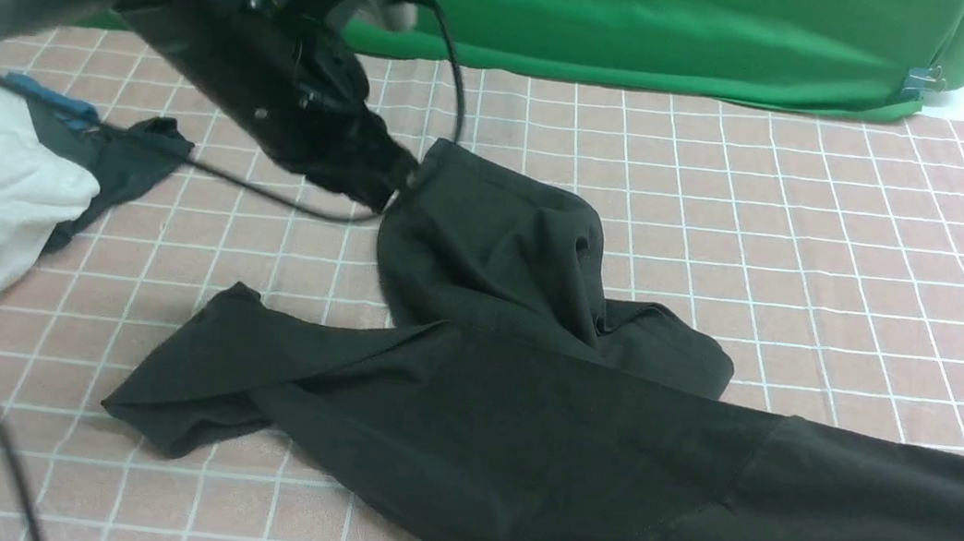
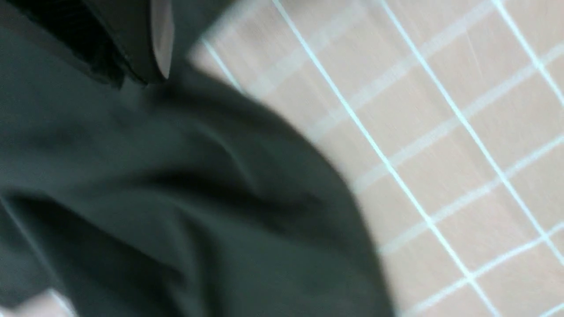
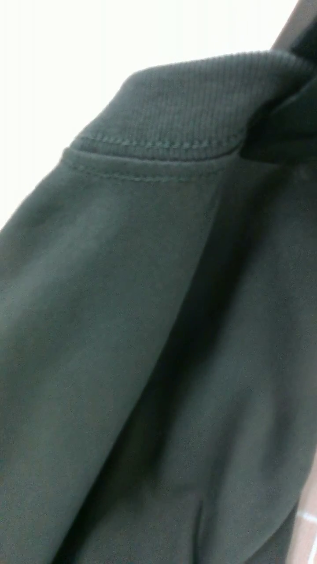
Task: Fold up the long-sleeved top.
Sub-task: Spread the long sleeves with your arms and place them on the tabletop
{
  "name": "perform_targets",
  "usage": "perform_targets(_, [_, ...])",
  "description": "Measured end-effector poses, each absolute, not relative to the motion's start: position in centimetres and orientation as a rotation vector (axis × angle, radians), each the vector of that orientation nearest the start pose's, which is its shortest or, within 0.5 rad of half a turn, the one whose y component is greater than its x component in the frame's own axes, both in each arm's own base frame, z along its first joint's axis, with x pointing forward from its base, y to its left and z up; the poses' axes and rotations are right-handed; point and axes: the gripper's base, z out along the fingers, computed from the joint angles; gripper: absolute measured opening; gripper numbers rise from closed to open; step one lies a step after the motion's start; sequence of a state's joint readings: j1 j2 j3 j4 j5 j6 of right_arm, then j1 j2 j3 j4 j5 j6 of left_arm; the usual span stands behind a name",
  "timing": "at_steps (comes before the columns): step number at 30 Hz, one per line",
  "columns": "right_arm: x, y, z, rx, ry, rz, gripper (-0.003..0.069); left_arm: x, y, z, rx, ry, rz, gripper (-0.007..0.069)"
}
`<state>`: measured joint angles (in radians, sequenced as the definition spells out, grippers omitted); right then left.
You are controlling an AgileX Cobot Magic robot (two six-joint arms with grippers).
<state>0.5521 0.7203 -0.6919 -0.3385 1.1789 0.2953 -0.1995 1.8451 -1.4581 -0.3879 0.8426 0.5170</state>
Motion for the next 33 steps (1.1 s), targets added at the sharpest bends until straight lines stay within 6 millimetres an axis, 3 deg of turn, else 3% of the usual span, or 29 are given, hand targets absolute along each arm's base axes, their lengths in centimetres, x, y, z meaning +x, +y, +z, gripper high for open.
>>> perform_targets(2, [10.2, 3.1, 29.8, -0.406, 2.547, -0.14, 0.0054, 40.1, -10.3, 24.3, 0.682, 2.556, -0.344, 0.0175])
perform_targets(3, [10.3, 3.3, 29.9, -0.406, 2.535, -0.116, 0.0054, 41.3, -10.4, 23.3, 0.681, 2.542, -0.318, 0.0242])
perform_targets(9, [10.5, 3.6, 30.1, -0.408, 2.497, -0.078, 0.0054, 44.4, -11.7, 19.7, 0.705, 2.431, -0.214, 0.0447])
perform_targets(17, [10.5, 3.6, 30.1, -0.407, 2.497, -0.072, 0.0054, 45.4, -13.7, 15.0, 0.864, 2.39, -0.059, 0.0486])
perform_targets(21, [10.5, 3.6, 30.1, -0.407, 2.497, -0.071, 0.0054, 45.4, -13.8, 14.3, 0.831, 2.418, -0.077, 0.0451])
perform_targets(24, [10.5, 3.7, 30.0, -0.406, 2.499, -0.065, 0.0054, 45.3, -13.9, 14.1, 0.789, 2.456, -0.122, 0.0328])
perform_targets(28, [10.5, 3.8, 30.0, -0.403, 2.501, -0.041, 0.0054, 45.1, -14.0, 14.1, 0.786, 2.487, -0.148, 0.0087])
perform_targets(31, [10.5, 3.9, 30.1, -0.408, 2.491, -0.033, 0.0055, 45.0, -13.9, 14.6, 0.816, 2.497, -0.144, 0.0033])
perform_targets(33, [10.6, 3.9, 30.3, -0.436, 2.467, -0.037, 0.0055, 44.4, -13.4, 16.1, 0.868, 2.542, -0.14, 0.0021])
